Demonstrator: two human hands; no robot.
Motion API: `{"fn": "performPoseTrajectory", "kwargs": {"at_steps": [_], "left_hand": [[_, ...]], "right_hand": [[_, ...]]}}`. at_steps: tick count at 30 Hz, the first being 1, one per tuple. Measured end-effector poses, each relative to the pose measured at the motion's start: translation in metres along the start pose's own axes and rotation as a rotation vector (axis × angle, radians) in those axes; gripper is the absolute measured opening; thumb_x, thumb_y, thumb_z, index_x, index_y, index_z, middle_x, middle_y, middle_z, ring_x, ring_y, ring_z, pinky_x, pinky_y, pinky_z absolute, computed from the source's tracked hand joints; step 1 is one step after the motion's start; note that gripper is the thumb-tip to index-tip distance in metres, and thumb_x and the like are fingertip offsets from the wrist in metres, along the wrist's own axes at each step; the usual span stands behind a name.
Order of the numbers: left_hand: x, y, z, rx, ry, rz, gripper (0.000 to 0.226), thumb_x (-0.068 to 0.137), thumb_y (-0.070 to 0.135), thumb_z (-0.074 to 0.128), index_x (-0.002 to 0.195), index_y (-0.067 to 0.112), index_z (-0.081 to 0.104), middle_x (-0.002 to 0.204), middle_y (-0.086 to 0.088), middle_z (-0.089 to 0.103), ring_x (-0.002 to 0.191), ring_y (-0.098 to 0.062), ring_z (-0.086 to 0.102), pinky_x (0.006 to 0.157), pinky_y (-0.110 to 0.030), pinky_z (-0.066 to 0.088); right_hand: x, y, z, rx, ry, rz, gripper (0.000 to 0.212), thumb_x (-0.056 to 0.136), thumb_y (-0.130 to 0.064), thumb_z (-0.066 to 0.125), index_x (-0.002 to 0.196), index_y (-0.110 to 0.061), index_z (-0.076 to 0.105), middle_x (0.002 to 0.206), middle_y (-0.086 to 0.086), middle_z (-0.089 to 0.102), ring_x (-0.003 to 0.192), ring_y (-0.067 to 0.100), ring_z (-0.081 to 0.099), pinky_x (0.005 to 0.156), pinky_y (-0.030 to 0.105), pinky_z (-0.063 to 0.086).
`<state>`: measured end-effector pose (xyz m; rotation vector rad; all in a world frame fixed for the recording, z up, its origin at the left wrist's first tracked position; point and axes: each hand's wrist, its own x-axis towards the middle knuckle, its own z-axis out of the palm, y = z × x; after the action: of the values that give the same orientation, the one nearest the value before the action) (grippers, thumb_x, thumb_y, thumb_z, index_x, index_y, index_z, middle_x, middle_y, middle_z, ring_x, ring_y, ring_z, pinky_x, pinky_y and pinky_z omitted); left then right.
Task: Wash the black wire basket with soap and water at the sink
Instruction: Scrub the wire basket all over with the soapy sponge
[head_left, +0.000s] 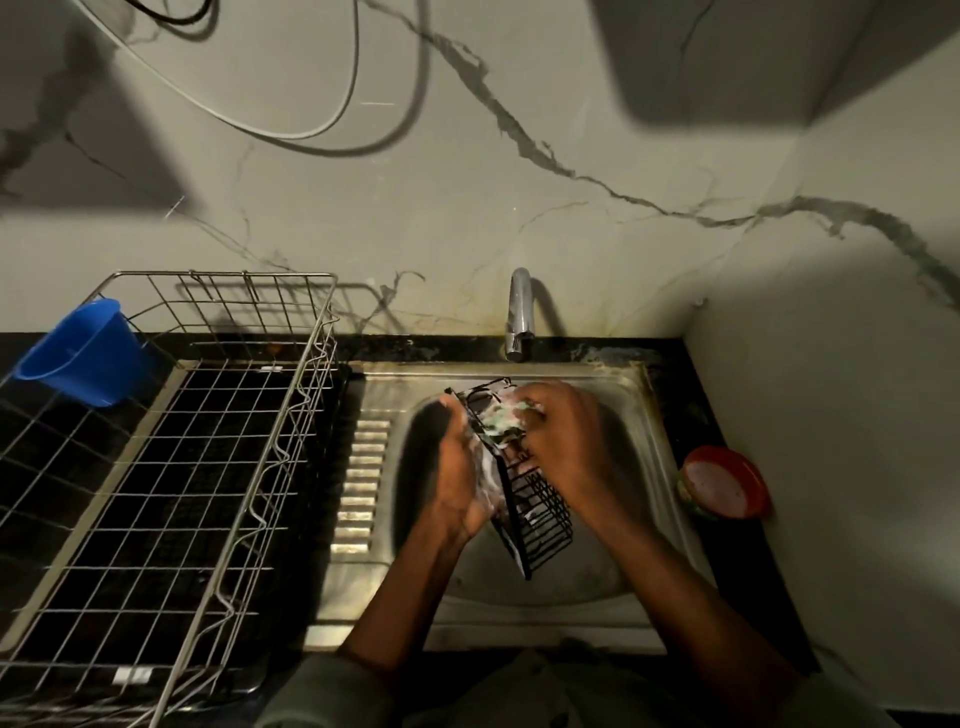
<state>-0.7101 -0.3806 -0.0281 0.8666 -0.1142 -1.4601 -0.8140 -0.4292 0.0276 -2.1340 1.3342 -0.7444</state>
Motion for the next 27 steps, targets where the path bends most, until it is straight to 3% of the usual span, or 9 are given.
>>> {"fn": "performPoseTrajectory", "kwargs": {"at_steps": [2,4,9,14,16,18,22,24,27], "left_hand": [[0.0,-0.001,0.003,0.019,-0.007,-0.021,0.086,0.1,0.074,0.027,0.14,0.005,0.062,0.143,-0.029,0.059,0.111,-0.037,0.07,0.099,-0.052,0.055],[-0.001,-0.003,0.005,0.033,0.001,-0.016,0.083,0.102,0.071,0.026,0.138,0.007,0.063,0.139,-0.028,0.063,0.107,-0.036,0.073,0.095,-0.051,0.058],[0.009,-0.006,0.001,0.001,0.051,0.022,0.069,0.106,0.066,0.027,0.111,0.016,0.074,0.105,-0.015,0.076,0.088,-0.025,0.075,0.079,-0.037,0.063],[0.011,-0.005,0.004,0.043,0.08,0.0,0.08,0.106,0.066,0.024,0.087,0.018,0.086,0.094,-0.011,0.08,0.084,-0.025,0.078,0.078,-0.04,0.063],[0.013,-0.008,0.005,0.072,0.103,0.015,0.074,0.107,0.063,0.026,0.092,0.016,0.081,0.091,-0.008,0.08,0.075,-0.02,0.078,0.061,-0.032,0.062],[0.015,-0.008,0.003,0.066,0.131,0.032,0.064,0.108,0.061,0.029,0.097,0.018,0.075,0.093,-0.008,0.079,0.074,-0.018,0.076,0.06,-0.029,0.061],[0.012,-0.009,0.005,0.091,0.116,0.016,0.068,0.107,0.063,0.027,0.115,0.015,0.075,0.111,-0.014,0.077,0.086,-0.023,0.077,0.065,-0.032,0.063],[0.011,-0.009,0.005,0.091,0.132,0.039,0.068,0.107,0.062,0.03,0.129,0.012,0.07,0.119,-0.017,0.072,0.087,-0.023,0.074,0.064,-0.029,0.062],[0.015,-0.007,0.0,0.066,0.136,0.078,0.063,0.108,0.061,0.03,0.115,0.015,0.073,0.109,-0.014,0.074,0.083,-0.021,0.074,0.066,-0.028,0.062]], "right_hand": [[-0.003,0.011,-0.006,-0.059,0.105,0.126,0.031,0.088,0.0,0.068,0.113,-0.018,0.074,0.111,-0.003,0.072,0.092,0.009,0.065,0.071,0.002,0.04],[-0.007,0.015,-0.005,-0.148,0.161,0.16,0.035,0.086,0.0,0.069,0.115,-0.019,0.073,0.116,-0.001,0.072,0.102,0.015,0.065,0.079,0.013,0.043],[-0.037,0.014,0.014,-0.146,0.045,-0.099,0.032,0.08,-0.001,0.069,0.101,-0.024,0.076,0.107,-0.008,0.068,0.098,0.015,0.058,0.076,0.021,0.041],[-0.02,0.027,0.0,-0.204,0.189,0.2,0.035,0.08,0.0,0.069,0.107,-0.022,0.074,0.113,-0.003,0.066,0.111,0.023,0.058,0.085,0.027,0.039],[-0.034,0.014,0.007,-0.194,0.112,0.047,0.034,0.082,-0.003,0.068,0.107,-0.025,0.073,0.113,-0.008,0.064,0.108,0.018,0.055,0.085,0.026,0.039],[-0.039,0.013,0.013,-0.176,0.085,-0.098,0.033,0.082,-0.005,0.069,0.105,-0.028,0.073,0.109,-0.009,0.065,0.102,0.017,0.056,0.085,0.034,0.044],[-0.019,0.024,0.009,-0.146,0.185,0.149,0.032,0.083,-0.005,0.07,0.104,-0.028,0.075,0.109,-0.008,0.068,0.103,0.019,0.059,0.082,0.029,0.042],[-0.022,0.018,0.016,-0.087,0.078,0.08,0.035,0.081,0.002,0.069,0.101,-0.026,0.076,0.106,-0.009,0.066,0.102,0.015,0.059,0.08,0.027,0.046],[-0.027,0.021,0.02,-0.041,0.003,-0.07,0.033,0.084,-0.002,0.069,0.104,-0.028,0.076,0.103,-0.014,0.064,0.1,0.01,0.058,0.08,0.027,0.052]]}}
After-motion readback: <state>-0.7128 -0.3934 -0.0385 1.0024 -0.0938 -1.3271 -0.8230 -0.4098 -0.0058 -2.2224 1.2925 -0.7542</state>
